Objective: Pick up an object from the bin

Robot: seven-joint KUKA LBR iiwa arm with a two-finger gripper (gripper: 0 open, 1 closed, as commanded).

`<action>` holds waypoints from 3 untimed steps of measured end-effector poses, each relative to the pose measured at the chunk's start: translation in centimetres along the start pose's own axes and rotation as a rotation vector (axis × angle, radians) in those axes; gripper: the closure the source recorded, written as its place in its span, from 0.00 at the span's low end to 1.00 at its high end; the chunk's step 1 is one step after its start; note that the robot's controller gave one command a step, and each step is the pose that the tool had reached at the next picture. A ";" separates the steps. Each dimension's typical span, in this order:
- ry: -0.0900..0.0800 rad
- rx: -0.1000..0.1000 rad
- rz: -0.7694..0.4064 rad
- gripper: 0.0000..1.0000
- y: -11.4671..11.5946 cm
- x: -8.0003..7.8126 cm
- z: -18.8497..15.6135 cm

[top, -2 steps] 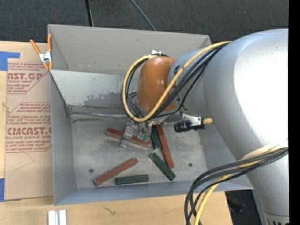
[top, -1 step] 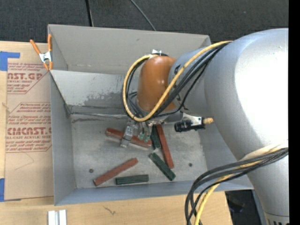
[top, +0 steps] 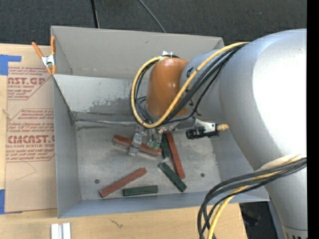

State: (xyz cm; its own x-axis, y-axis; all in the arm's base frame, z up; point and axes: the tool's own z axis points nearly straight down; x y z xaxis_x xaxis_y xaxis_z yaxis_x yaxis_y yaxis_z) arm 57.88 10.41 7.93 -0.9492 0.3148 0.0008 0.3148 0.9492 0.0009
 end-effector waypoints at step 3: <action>0.002 0.001 -0.001 1.00 0.0 0.1 -3.6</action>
Offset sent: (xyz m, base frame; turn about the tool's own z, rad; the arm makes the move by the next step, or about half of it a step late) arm 0.0001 0.0000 0.0079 0.0000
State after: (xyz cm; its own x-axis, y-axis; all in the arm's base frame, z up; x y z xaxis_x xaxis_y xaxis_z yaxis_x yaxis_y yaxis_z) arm 57.79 10.43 11.51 -0.9494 0.3142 0.0029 0.3142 0.9494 -0.0004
